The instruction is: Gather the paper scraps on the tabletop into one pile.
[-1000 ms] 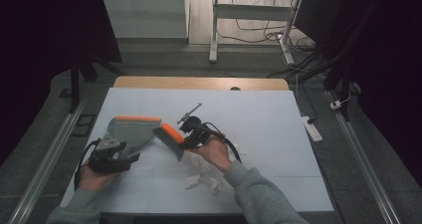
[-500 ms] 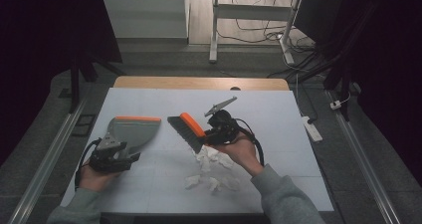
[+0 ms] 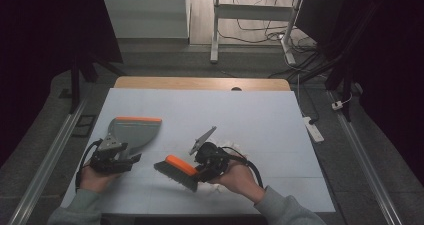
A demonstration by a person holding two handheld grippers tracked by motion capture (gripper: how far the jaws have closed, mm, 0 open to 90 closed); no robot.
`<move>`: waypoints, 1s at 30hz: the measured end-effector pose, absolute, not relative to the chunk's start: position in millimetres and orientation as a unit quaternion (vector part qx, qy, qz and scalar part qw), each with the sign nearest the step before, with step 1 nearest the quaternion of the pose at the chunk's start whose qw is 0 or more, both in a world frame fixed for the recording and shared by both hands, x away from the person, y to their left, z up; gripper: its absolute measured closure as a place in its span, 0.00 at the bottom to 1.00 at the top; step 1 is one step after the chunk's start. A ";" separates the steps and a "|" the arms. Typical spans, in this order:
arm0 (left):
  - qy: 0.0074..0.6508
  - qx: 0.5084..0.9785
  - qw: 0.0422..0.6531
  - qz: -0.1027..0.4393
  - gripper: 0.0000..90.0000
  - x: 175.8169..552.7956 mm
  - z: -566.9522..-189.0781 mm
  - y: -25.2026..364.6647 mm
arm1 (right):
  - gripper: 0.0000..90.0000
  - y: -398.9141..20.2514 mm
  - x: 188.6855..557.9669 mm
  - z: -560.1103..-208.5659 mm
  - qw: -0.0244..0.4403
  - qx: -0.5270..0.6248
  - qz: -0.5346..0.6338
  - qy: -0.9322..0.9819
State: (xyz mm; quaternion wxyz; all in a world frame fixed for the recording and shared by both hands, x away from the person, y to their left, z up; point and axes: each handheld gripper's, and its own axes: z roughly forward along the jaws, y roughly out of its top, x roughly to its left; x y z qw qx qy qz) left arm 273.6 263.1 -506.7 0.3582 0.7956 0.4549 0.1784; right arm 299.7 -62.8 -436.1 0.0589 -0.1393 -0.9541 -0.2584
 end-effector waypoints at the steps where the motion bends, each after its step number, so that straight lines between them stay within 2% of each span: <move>1: 0.455 0.796 0.358 0.178 0.36 273.5 -506.7 263.0 | 0.78 -60.9 298.6 -438.2 0.065 -0.133 -0.259 -0.955; 7: 0.455 0.796 0.358 0.178 0.36 273.6 -507.0 263.7 | 0.78 -52.2 294.0 -458.6 0.064 -0.123 -0.216 -0.967; 12: 0.455 0.795 0.358 0.178 0.36 273.4 -507.0 263.5 | 0.78 -60.9 306.9 -459.4 0.018 -0.146 -0.212 -0.966; 18: 0.455 0.796 0.358 0.179 0.36 273.3 -506.9 263.0 | 0.78 -78.4 333.7 -456.7 -0.017 -0.188 -0.214 -0.958; 23: 0.456 0.795 0.358 0.178 0.36 273.5 -506.9 264.0 | 0.78 -95.6 346.4 -443.9 -0.028 -0.212 -0.242 -0.946; 30: 0.456 0.796 0.357 0.178 0.36 273.6 -507.0 263.7 | 0.78 -116.6 334.0 -404.3 -0.030 -0.183 -0.281 -0.942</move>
